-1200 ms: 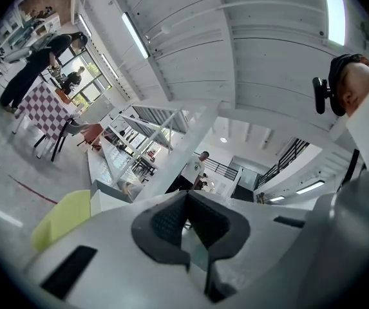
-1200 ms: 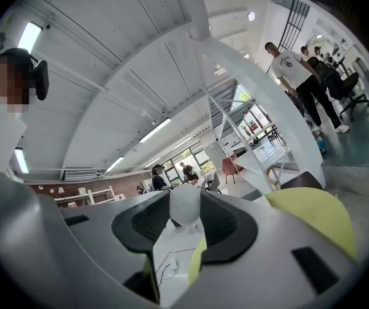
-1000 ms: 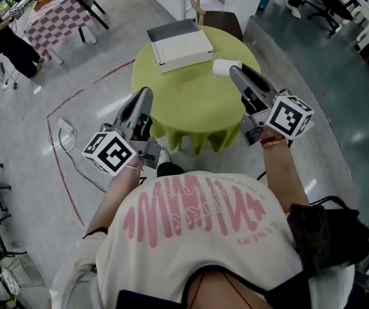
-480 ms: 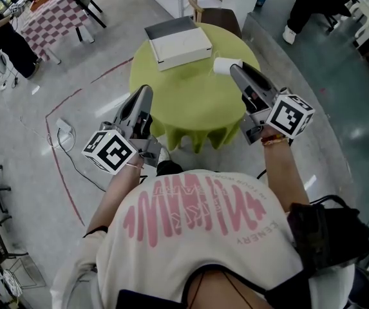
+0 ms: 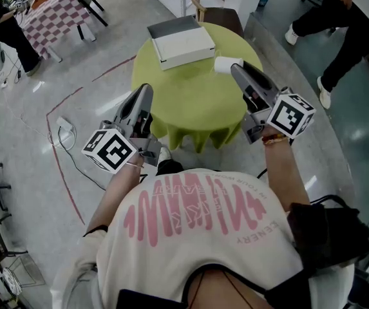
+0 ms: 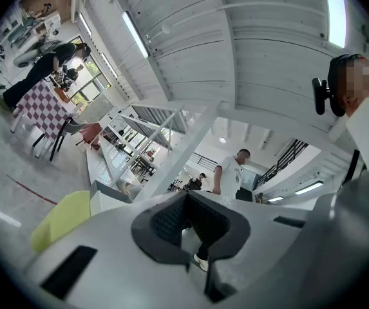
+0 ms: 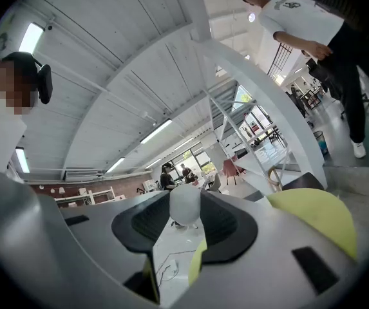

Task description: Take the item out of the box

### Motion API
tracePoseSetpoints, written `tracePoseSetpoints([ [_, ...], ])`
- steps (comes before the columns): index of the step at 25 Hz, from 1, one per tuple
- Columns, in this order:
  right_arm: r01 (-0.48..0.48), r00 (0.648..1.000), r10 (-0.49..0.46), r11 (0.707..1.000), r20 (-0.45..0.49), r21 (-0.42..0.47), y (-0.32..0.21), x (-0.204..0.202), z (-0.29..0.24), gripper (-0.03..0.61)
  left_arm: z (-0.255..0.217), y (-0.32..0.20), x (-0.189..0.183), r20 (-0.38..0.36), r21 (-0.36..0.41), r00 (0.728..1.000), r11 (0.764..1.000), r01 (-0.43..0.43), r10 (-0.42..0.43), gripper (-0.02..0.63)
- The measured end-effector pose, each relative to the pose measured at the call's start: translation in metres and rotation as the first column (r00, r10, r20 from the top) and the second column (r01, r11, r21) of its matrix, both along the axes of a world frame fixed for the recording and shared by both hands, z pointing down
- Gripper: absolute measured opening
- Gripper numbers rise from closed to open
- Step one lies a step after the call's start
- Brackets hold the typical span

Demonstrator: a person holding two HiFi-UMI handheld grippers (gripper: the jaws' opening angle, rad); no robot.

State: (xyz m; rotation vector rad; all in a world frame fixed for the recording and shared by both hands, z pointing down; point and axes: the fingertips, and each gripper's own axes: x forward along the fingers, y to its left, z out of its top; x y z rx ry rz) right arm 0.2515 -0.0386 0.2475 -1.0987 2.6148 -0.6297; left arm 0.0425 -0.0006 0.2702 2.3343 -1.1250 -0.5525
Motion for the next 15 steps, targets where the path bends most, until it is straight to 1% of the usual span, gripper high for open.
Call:
tracePoseSetpoints([
  [6, 0.005, 1.000, -0.005, 1.000, -0.013, 0.007, -0.0006, -0.0027, 0.0030, 0.144, 0.0024, -0.0024, -0.0021, -0.003, -0.001, 1.000, 1.000, 0.007, -0.007, 0.006],
  [10, -0.014, 1.000, 0.013, 1.000, -0.017, -0.002, -0.0010, -0.0002, 0.0076, 0.144, 0.0053, -0.0034, -0.0007, -0.002, 0.000, 1.000, 1.000, 0.001, -0.001, 0.007],
  [15, -0.002, 1.000, 0.002, 1.000, -0.026, 0.004, -0.0035, -0.0025, 0.0088, 0.144, 0.0050, -0.0081, -0.0005, -0.009, 0.000, 1.000, 1.000, 0.002, -0.002, 0.008],
])
